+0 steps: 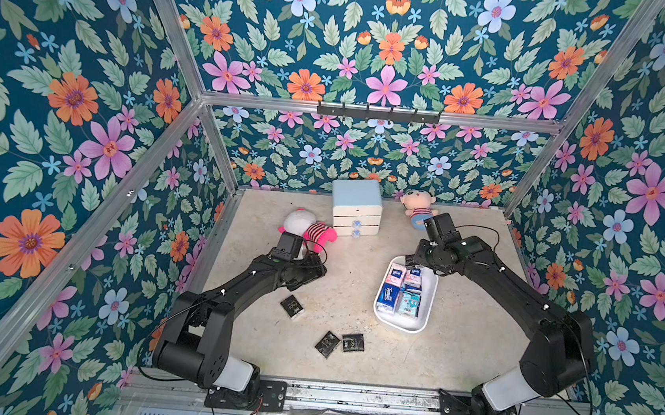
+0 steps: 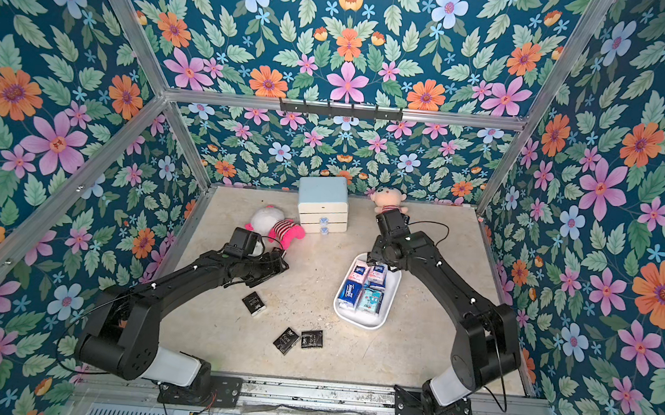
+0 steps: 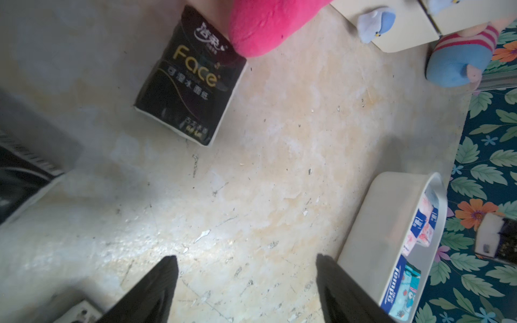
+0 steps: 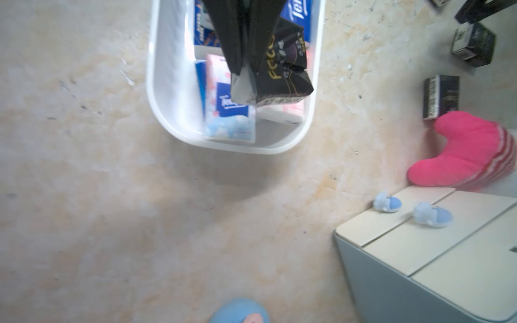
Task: Put the pocket tissues into the storage box
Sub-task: Place the pocket tissues in the storage box.
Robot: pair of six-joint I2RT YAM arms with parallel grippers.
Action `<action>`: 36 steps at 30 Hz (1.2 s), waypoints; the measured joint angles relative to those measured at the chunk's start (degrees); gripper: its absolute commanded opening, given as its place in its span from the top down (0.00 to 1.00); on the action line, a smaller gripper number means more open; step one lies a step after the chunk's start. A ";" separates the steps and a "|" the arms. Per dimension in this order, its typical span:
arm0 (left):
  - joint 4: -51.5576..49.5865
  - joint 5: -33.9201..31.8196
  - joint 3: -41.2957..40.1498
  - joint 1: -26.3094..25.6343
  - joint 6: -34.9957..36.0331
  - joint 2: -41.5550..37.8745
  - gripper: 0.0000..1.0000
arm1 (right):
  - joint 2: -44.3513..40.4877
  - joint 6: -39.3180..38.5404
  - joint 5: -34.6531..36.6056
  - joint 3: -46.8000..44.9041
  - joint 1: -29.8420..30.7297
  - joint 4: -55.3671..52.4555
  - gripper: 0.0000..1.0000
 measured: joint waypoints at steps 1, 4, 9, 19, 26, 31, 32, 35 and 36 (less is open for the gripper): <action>0.11 0.39 0.09 -0.04 0.00 0.37 0.17 | -1.22 0.42 1.33 -1.16 0.02 -1.42 0.91; 0.39 1.18 0.39 -0.04 0.13 1.25 0.17 | -4.24 1.14 4.44 -4.26 0.02 -4.44 0.90; 1.25 2.19 0.76 -0.11 0.48 1.84 0.17 | -5.18 2.40 7.39 -7.21 0.02 -6.19 0.90; 0.94 2.86 -0.90 -0.13 1.75 -0.94 0.17 | 1.42 2.23 11.56 -3.85 0.02 -6.73 0.90; -0.13 2.45 -3.30 -0.13 1.92 -4.24 0.17 | 9.90 1.05 15.58 2.34 0.61 -9.20 0.87; -1.01 1.99 -3.56 -0.13 1.97 -5.73 0.17 | 13.64 0.59 17.16 6.27 2.69 -10.95 0.83; -1.11 1.97 -3.56 -0.13 2.03 -5.95 0.17 | 14.45 0.55 17.42 7.28 3.23 -11.28 0.80; -1.38 1.79 -3.54 -0.13 2.14 -6.36 0.16 | 16.37 0.46 17.77 10.78 4.59 -11.91 0.64; -1.38 1.81 -3.54 -0.13 2.14 -6.45 0.16 | 16.50 0.42 17.75 11.54 4.87 -11.96 0.60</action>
